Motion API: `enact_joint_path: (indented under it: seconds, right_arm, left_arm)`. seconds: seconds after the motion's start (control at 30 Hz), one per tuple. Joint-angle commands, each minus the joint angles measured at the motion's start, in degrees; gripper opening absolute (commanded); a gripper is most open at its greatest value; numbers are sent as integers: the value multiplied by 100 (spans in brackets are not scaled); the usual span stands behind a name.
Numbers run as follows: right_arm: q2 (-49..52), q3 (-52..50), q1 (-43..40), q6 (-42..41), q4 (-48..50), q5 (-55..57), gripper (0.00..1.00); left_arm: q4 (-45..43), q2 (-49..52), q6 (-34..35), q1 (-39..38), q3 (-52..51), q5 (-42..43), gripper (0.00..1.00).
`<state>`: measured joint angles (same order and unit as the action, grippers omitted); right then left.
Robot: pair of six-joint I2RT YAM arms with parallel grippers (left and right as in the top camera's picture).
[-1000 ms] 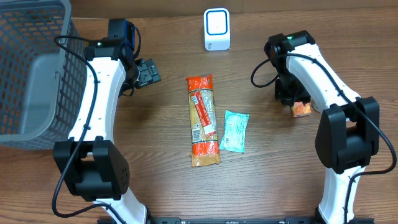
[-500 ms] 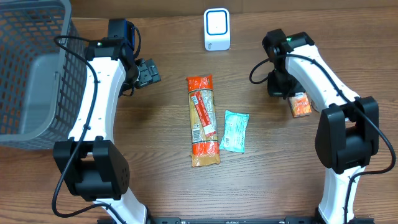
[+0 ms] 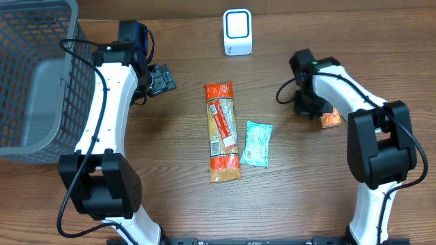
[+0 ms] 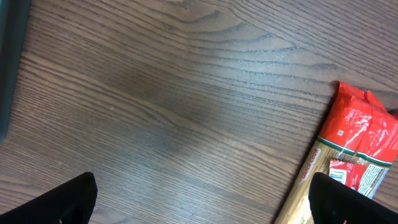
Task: Scan the item barcode
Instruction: 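Carry the Kleenex pack back down and release it at right, then move the right gripper to the light-green wipes pack and grasp it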
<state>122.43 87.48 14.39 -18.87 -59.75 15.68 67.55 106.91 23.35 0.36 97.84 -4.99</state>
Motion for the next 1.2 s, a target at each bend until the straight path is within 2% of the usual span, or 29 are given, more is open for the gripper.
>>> enact_joint_path:
  seconds: [0.0,0.2,0.33,0.47,0.63,0.67,0.7,0.77,0.9,1.17]
  right_arm:
    - [-26,-251,-313,4,52,273,5]
    - [-28,-275,-734,24,-83,236,4]
    - [-72,-264,-756,407,-98,22,4]
    - [-310,-223,-699,439,-116,-420,4]
    - [-925,-223,-695,739,-216,-2081,5]
    - [-1049,-223,-695,782,-254,-2470,6]
    - [-1307,-223,-669,953,-358,-3362,10]
    - [-1469,-225,-592,1145,-448,-3786,13]
    - [-1528,-234,-264,1322,-520,-3801,17]
    - [-1506,-540,850,1290,439,-3287,12]
  left_arm:
    - [-11,-129,-111,-39,90,-7,100]
    - [-9,-129,-111,-39,90,-7,100]
    - [-11,-129,-111,-39,90,-7,100]
    - [-9,-129,-111,-39,90,-7,100]
    - [-9,-129,-111,-37,90,-7,100]
    - [-11,-129,-111,-37,90,-7,100]
    - [-9,-129,-111,-37,90,-7,100]
    - [-11,-129,-111,-39,90,-7,100]
    - [-11,-129,-111,-39,90,-7,100]
    - [-9,-129,-111,-39,90,-7,100]
